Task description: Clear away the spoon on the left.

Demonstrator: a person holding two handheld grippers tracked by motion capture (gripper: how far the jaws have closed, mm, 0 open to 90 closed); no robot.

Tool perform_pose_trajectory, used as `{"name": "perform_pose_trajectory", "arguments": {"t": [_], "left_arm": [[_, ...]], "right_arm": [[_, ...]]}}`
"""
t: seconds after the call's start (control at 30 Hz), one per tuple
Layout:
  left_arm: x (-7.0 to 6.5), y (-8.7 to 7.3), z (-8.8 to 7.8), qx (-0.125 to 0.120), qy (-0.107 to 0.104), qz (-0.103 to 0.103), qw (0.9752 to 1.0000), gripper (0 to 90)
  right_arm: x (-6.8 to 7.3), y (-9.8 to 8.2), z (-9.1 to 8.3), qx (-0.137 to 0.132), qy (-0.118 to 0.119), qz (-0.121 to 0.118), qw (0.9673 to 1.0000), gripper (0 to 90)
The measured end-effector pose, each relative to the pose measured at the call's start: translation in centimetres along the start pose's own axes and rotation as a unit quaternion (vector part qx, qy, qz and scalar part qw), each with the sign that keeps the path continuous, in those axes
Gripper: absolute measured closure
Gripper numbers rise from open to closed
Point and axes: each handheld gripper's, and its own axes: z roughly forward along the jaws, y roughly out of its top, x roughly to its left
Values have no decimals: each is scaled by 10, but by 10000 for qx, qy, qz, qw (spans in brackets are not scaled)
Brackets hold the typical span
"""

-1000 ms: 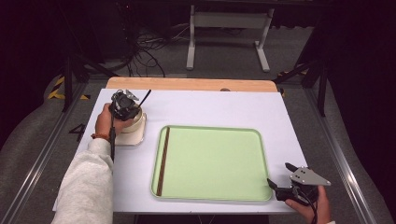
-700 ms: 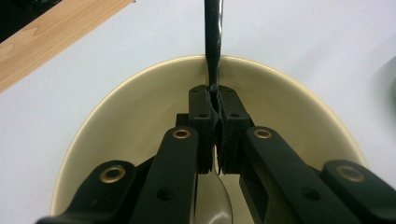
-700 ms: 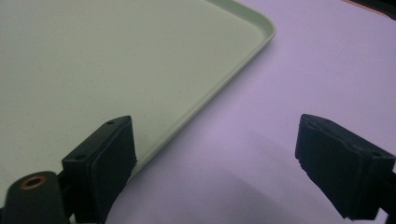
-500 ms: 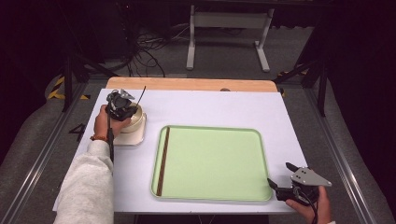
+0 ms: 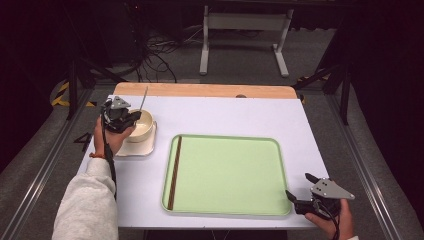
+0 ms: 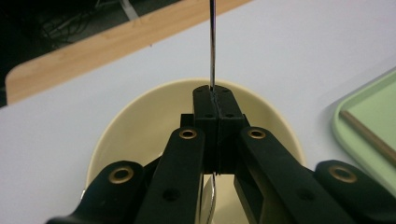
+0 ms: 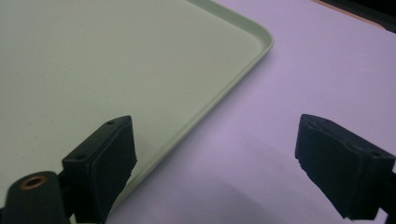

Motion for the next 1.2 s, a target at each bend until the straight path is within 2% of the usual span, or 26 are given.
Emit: {"name": "perform_pose_trajectory", "arguments": {"t": [0.07,0.17,0.2,0.27,0.3,0.33,0.37,0.47,0.5,0.53,0.63,0.7,0.77,0.83,0.9,0.93,1.03,1.07,1.13,1.17,1.2], "left_arm": [[-2,2,-4,-51,-14,47,10000,900],[-12,8,-17,-220,-106,78,9997,900],[-19,11,-24,-168,-35,153,9997,900],[-28,13,-32,-221,-110,159,9996,900],[-28,13,-32,-221,-110,159,9996,900],[-35,14,-37,-265,-104,203,9994,900],[-44,16,-45,-347,-205,230,9989,900],[-61,20,-56,-481,-385,377,9974,900],[-61,20,-56,-481,-385,377,9974,900],[-70,20,-62,-522,-498,374,9967,900],[-94,20,-67,-434,-565,651,9953,900],[-99,19,-68,-423,-583,706,9949,900],[-113,17,-69,-472,-820,740,9928,900],[-125,15,-70,-488,-899,849,9911,900],[-134,14,-71,-520,-1003,859,9899,900],[-139,14,-72,-508,-983,962,9892,900],[-153,11,-72,-537,-1149,947,9874,900],[-163,9,-72,-540,-1227,1005,9859,900],[-173,6,-70,-535,-1513,973,9822,900],[-180,5,-69,-511,-1568,1038,9808,900],[-180,5,-69,-511,-1568,1038,9808,900]], "right_arm": [[0,0,0,-1,0,-1,10000,128],[0,0,0,-15,-6,6,10000,129],[0,1,0,-17,-9,2,10000,128],[1,1,-1,-39,-17,-12,10000,128],[1,2,-2,-51,-28,-12,10000,128],[1,2,-2,-51,-28,-12,10000,128],[0,2,-2,-75,-32,10,10000,128],[0,2,-1,-75,-17,21,10000,128],[0,2,-1,-75,-17,21,10000,128],[-1,2,-1,-72,-10,25,10000,128],[-1,2,-1,-82,3,36,10000,128],[-1,2,-1,-93,-3,48,9999,128],[-1,2,-2,-100,-5,33,9999,128],[-1,2,-3,-108,-10,18,9999,128],[-1,2,-3,-108,-22,11,9999,128],[-1,2,-3,-111,-23,12,9999,128],[-1,3,-2,-107,-26,-18,9999,128],[-1,3,-2,-115,-20,-24,9999,128],[0,4,-2,-118,-22,-27,9999,128],[0,4,-2,-122,-28,-25,9999,128],[0,4,-2,-122,-28,-25,9999,128]]}}
